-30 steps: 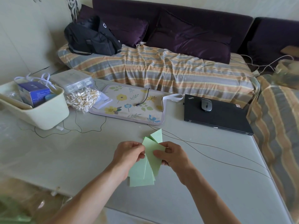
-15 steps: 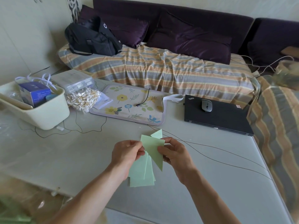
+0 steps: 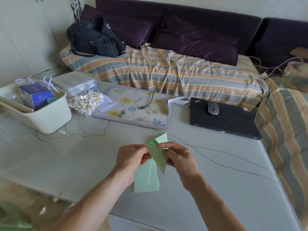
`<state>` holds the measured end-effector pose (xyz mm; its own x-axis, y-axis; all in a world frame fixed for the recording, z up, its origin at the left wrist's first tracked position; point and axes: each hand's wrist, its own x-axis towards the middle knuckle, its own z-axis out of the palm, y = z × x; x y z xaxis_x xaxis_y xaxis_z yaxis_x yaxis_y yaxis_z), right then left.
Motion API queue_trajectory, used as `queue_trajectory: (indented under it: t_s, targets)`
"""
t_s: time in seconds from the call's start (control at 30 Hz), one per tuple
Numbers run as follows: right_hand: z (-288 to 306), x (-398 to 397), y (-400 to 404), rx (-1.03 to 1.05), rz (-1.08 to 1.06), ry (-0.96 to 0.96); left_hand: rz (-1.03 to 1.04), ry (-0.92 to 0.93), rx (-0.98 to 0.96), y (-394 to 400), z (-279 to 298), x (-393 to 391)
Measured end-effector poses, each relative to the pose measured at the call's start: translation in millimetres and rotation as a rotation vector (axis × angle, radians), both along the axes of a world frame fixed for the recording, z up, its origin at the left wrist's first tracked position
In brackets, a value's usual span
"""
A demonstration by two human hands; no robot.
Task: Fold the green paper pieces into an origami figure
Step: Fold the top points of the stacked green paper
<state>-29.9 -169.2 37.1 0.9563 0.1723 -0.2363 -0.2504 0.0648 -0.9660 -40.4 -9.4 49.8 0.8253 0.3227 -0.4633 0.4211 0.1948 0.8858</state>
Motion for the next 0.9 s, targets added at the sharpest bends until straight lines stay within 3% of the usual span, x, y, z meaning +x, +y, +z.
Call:
queue_trajectory:
  t_s: [0.4,0.67,0.9]
  targets:
    - [-1.2,0.3,-0.2,-0.164,-0.075,-0.087,-0.03,0.055,-0.218,0.1,1.8,2.2]
    - [-1.2,-0.7,1.5,-0.15,-0.014,-0.112,-0.084,-0.049,-0.036,2.2,-3.0,-4.2]
    - [1.8,1.2,1.4,-0.034,-0.032,0.07,-0.144,-0.123,0.085,4.0,-4.8,-5.6]
